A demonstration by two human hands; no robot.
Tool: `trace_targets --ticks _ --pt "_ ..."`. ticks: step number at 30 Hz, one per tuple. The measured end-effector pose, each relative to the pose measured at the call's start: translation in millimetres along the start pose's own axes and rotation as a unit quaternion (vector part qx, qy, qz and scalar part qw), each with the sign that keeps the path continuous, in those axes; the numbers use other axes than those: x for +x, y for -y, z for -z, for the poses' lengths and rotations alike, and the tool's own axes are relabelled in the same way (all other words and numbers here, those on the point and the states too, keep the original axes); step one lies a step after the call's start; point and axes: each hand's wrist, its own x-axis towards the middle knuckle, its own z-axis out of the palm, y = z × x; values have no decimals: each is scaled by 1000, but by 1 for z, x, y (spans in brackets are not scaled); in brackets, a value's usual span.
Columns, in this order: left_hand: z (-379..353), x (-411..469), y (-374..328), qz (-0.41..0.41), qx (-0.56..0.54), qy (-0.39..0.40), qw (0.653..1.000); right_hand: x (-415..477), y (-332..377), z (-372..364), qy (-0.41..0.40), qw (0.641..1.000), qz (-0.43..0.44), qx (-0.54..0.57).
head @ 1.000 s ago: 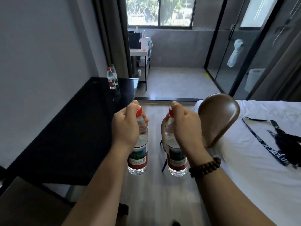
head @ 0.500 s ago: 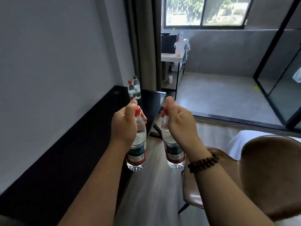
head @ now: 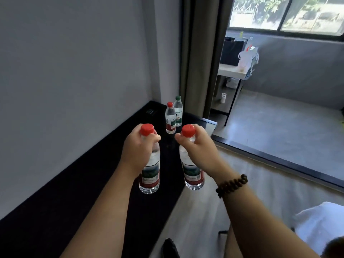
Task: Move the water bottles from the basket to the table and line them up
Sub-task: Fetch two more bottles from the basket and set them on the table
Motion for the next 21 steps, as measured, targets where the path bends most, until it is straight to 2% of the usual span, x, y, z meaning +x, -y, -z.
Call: trace_targets --ticks 8,13,17,21 --pt "-8 122 60 42 -3 -45 998 137 -28 -11 64 997 -5 -48" --pt "-16 160 81 60 14 -78 995 194 -46 -11 124 987 -16 -105" --pt "-29 183 97 67 43 -73 994 236 -68 -16 162 980 -16 -113" --pt "-49 205 111 74 106 -90 988 283 -100 -16 229 964 16 -134"
